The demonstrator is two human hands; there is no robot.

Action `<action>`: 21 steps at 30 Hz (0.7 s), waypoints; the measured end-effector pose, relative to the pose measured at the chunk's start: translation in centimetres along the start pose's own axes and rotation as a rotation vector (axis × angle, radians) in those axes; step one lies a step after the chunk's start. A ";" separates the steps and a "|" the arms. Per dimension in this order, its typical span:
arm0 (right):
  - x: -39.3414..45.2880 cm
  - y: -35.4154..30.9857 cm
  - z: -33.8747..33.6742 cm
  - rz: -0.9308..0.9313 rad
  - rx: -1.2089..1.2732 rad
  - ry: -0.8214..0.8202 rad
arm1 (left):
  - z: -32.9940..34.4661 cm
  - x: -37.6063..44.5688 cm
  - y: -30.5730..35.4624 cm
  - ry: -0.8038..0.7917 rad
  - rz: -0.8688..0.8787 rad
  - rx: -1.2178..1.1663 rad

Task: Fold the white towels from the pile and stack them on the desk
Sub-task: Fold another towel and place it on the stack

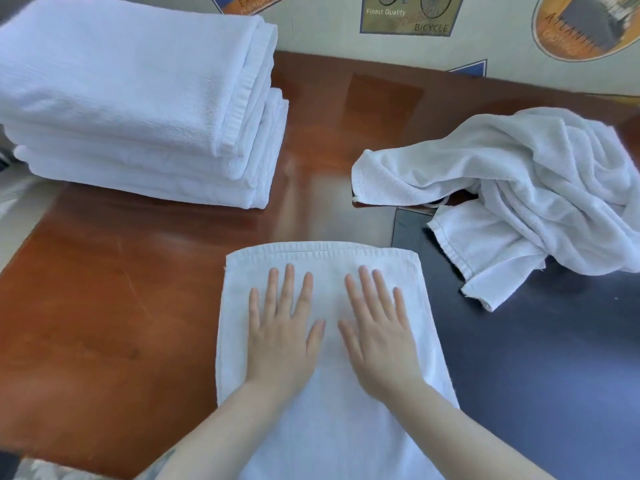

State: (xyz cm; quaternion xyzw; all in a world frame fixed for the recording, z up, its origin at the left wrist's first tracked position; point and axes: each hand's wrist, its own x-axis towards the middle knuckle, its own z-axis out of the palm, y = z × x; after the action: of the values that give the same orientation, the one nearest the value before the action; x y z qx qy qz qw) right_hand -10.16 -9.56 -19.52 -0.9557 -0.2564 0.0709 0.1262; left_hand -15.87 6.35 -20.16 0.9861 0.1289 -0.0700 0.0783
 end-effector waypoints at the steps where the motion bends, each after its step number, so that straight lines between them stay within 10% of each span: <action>1: -1.2 -0.6 0.9 -0.082 -0.034 -0.028 | 0.5 -0.5 0.5 0.009 0.033 0.006; 11: -3.7 6.2 -0.1 0.166 -0.151 -0.141 | 1.3 -0.9 -0.1 -0.068 -0.003 0.113; 16: -9.9 1.4 -0.1 -0.157 -0.054 0.008 | 0.1 -8.0 4.4 0.085 0.106 -0.016; 21: -16.2 7.5 0.9 0.020 -0.128 -0.107 | 2.6 -14.5 1.9 -0.058 -0.104 0.041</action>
State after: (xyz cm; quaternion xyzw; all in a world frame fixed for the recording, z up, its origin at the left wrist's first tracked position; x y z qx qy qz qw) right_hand -20.72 -23.90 -21.33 -0.9591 -0.2575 0.1064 0.0505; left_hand -29.52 0.56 -20.14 0.9770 0.1759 -0.1053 0.0581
